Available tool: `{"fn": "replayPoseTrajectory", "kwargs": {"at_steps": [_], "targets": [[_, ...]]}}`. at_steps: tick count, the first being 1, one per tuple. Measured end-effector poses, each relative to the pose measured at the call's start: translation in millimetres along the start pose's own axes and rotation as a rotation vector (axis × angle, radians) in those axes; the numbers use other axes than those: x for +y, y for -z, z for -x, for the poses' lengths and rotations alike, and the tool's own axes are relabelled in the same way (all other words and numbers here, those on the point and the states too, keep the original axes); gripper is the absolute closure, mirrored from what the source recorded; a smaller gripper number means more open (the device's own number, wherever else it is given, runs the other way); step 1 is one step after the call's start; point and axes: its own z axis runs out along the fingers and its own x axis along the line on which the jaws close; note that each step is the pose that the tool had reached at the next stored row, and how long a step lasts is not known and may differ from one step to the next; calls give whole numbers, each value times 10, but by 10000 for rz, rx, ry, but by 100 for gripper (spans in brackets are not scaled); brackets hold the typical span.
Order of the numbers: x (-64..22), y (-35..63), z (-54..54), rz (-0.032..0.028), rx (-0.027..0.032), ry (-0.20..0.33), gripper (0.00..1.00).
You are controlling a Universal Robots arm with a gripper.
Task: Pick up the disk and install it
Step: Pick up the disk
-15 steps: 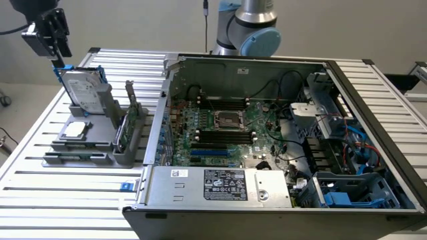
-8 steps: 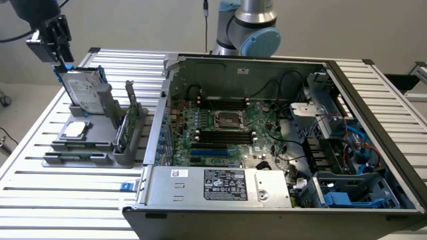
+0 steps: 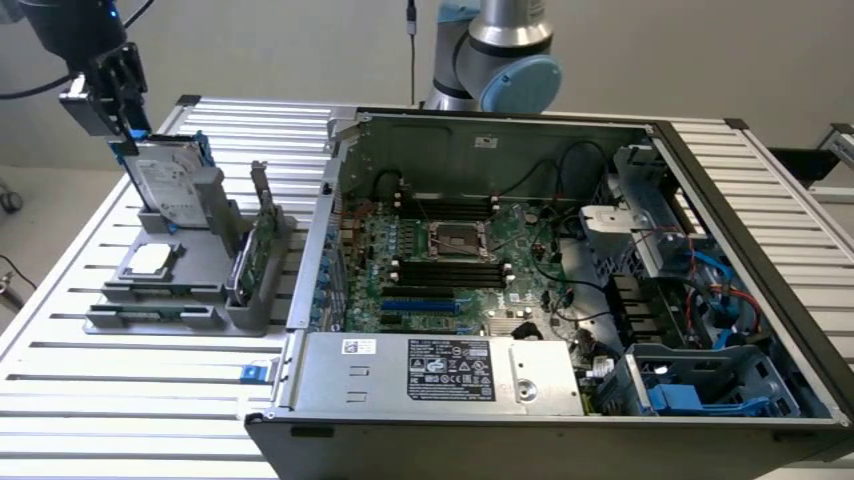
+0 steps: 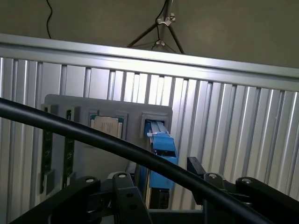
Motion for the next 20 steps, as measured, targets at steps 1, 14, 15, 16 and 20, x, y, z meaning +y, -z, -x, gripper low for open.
{"fn": "replayPoseTrajectory", "kwargs": {"at_steps": [1,14,15,16,20], "targets": [[1,-19,0,0,-2,-56,46],[15,-151,3,-12,-12,-583,46],[16,-155,3,-18,-11,-592,46],[17,-158,3,-26,-10,-596,46],[27,-176,4,-143,-2,-606,46]]}}
